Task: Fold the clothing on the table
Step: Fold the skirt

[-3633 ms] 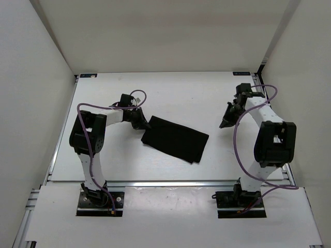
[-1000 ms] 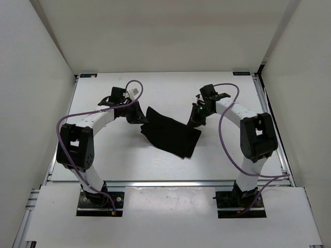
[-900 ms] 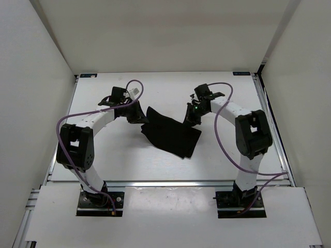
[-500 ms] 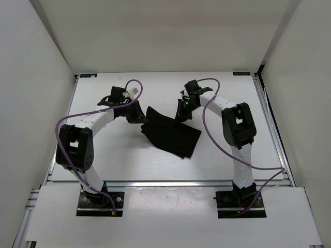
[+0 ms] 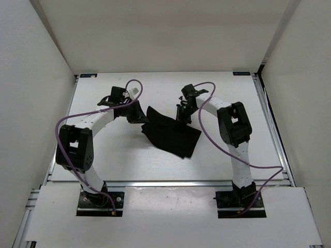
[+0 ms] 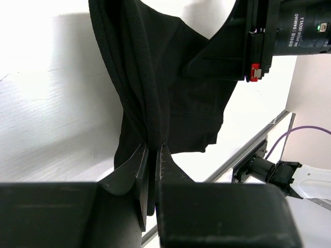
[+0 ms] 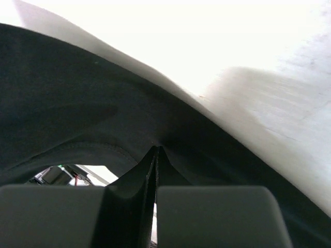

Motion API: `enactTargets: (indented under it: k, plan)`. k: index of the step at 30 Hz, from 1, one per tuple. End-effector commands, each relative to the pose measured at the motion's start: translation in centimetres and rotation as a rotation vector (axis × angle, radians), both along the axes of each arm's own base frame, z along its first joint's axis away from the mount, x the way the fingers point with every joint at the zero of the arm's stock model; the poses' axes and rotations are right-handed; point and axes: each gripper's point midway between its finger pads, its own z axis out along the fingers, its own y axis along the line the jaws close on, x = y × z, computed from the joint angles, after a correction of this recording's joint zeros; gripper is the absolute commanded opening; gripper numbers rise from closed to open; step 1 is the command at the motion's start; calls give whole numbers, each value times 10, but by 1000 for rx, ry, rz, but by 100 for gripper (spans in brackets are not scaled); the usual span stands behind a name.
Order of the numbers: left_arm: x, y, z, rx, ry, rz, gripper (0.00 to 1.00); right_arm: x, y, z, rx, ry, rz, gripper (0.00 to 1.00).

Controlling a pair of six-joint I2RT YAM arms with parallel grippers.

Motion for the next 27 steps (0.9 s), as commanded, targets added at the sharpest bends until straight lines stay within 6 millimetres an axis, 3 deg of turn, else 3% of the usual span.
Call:
enactTargets:
  k: [1,2,7,14,19,22,27]
  plan:
    - [4,-8,41,-55,-100,-23,0,1,-4,-7,-10,1,5,0]
    - [3,-11,47,-63,-113,-35,0,2,-5,-8,1,7,-1,0]
    - [2,-10,42,-55,-104,-27,0,8,-6,-15,22,7,-14,0]
    - [-6,-21,44,-49,-100,-62,0,21,8,-22,64,0,22,0]
    - [-9,-25,42,-38,-97,-65,0,30,15,-12,100,-16,24,0]
    - [-7,-29,44,-51,-91,-61,0,33,12,-16,105,0,20,0]
    - [-7,-53,55,-80,-102,-102,0,25,15,-31,88,39,45,0]
